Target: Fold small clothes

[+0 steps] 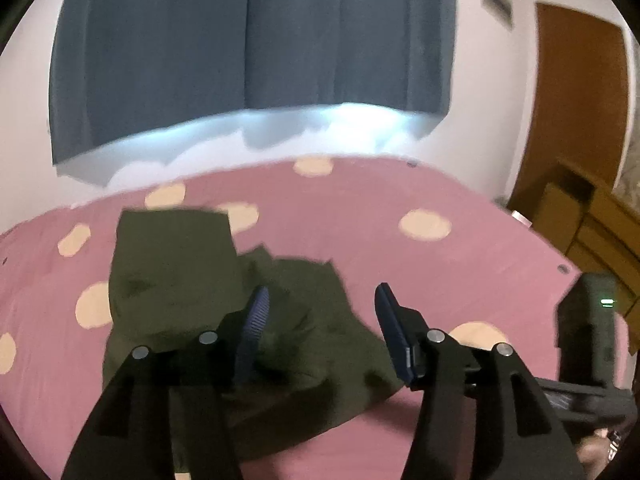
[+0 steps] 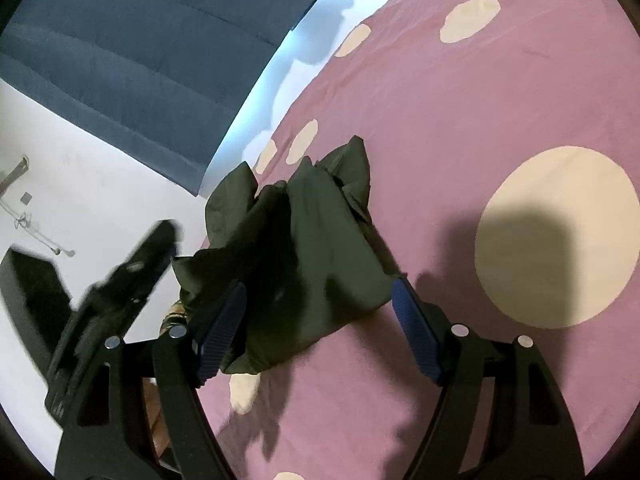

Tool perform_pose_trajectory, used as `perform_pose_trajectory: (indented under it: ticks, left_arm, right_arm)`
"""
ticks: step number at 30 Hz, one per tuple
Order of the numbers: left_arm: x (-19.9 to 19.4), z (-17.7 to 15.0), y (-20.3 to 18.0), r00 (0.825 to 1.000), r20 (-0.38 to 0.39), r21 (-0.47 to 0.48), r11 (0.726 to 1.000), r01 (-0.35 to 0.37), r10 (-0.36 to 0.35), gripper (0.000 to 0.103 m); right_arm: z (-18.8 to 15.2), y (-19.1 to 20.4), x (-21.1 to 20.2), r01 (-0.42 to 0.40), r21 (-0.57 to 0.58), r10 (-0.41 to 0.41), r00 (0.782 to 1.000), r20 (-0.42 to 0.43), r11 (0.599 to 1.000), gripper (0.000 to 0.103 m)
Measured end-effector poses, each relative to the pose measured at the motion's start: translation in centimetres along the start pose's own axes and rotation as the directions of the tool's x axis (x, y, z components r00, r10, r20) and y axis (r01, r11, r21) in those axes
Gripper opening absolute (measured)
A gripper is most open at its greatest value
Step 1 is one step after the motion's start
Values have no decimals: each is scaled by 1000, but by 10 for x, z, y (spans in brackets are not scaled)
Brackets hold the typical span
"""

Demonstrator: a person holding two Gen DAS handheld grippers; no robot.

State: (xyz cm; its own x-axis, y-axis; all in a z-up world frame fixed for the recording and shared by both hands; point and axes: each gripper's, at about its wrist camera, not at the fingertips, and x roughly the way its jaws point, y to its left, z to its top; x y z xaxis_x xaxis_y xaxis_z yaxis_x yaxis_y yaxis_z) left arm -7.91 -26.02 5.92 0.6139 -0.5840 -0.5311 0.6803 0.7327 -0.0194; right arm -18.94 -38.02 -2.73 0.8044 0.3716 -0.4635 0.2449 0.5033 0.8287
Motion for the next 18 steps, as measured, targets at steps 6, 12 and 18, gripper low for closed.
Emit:
perform_pose_trajectory:
  ticks: [6,12,18]
  left_arm:
    - [-69,-16,45,992,128,-95,995,-10,23,64]
    - [-94,-65,103,985,80,-140,980,-138,150,67]
    - [-65,-101,126,980,-65,-165,966,-198,190,67]
  right_arm:
    - [2,10,-8,-30,-8,30,1000,-8,1000,75]
    - [6,32,5,-116,8,116,992,-57,993,76]
    - [24,51,53,-161,70,170,971,-167,985,77]
